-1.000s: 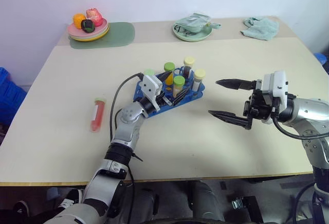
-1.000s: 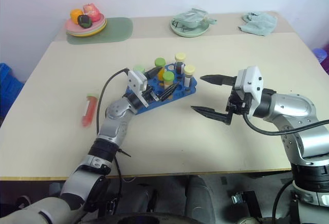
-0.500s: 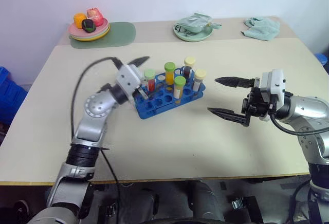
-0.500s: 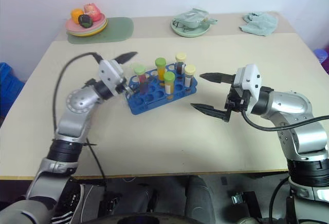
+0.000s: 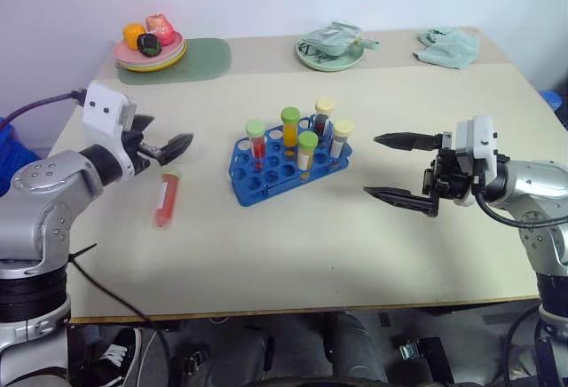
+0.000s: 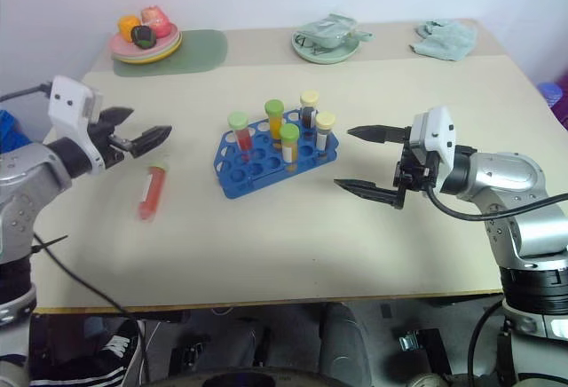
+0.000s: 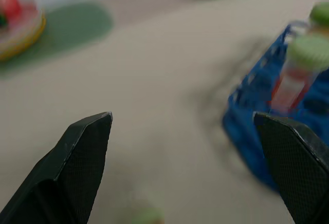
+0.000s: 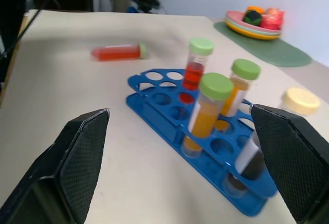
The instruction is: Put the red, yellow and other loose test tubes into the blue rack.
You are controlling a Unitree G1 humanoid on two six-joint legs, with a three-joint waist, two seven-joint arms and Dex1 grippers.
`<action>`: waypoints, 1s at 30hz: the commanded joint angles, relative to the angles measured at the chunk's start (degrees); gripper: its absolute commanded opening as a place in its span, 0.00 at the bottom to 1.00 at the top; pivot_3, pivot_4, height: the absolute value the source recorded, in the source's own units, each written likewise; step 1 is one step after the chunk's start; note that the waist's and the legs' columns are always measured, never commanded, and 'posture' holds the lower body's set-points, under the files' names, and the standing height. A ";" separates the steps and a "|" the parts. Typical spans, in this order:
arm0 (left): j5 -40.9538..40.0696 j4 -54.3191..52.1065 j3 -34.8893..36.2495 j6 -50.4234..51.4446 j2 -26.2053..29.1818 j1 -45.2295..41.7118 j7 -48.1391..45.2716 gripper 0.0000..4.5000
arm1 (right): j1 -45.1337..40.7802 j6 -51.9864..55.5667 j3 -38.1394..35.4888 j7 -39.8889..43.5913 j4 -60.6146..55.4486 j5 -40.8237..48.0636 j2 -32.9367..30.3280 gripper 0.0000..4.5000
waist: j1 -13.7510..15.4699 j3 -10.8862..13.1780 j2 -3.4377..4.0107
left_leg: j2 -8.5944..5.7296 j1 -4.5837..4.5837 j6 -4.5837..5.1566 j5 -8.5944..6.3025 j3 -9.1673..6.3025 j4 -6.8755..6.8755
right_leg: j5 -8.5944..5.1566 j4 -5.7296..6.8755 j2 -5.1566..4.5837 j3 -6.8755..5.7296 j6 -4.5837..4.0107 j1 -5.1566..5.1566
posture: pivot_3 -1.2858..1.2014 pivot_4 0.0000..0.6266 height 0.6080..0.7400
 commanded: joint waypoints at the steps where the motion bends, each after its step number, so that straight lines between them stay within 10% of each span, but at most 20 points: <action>1: 0.16 -0.96 1.08 10.14 3.89 -4.26 4.18 1.00 | -1.89 -0.23 -0.04 0.37 -0.64 0.50 -0.09 1.00 | 0.04 0.06 -0.09 | 0.00 0.00 -0.01 0.00 -0.01 0.00 | 0.00 0.00 0.00 0.00 0.00 -0.02 | 0.52 0.24 1.00; 9: -4.05 17.16 -4.93 30.61 8.36 -19.09 7.87 1.00 | -3.88 -0.03 1.48 0.27 -0.02 0.33 0.64 1.00 | -0.01 0.07 -0.10 | -0.03 0.01 -0.04 0.01 -0.03 -0.02 | 0.00 0.04 0.02 -0.02 0.00 -0.03 | 0.52 0.24 1.00; 30: -32.65 47.11 -27.28 30.80 13.57 -28.75 27.41 1.00 | -2.84 -0.03 1.36 -1.22 -1.05 0.40 0.90 1.00 | -1.34 0.07 -0.09 | -0.18 -0.02 -0.11 0.05 -0.05 -0.20 | 0.00 0.10 -0.03 -0.01 0.00 -0.19 | 0.52 0.24 1.00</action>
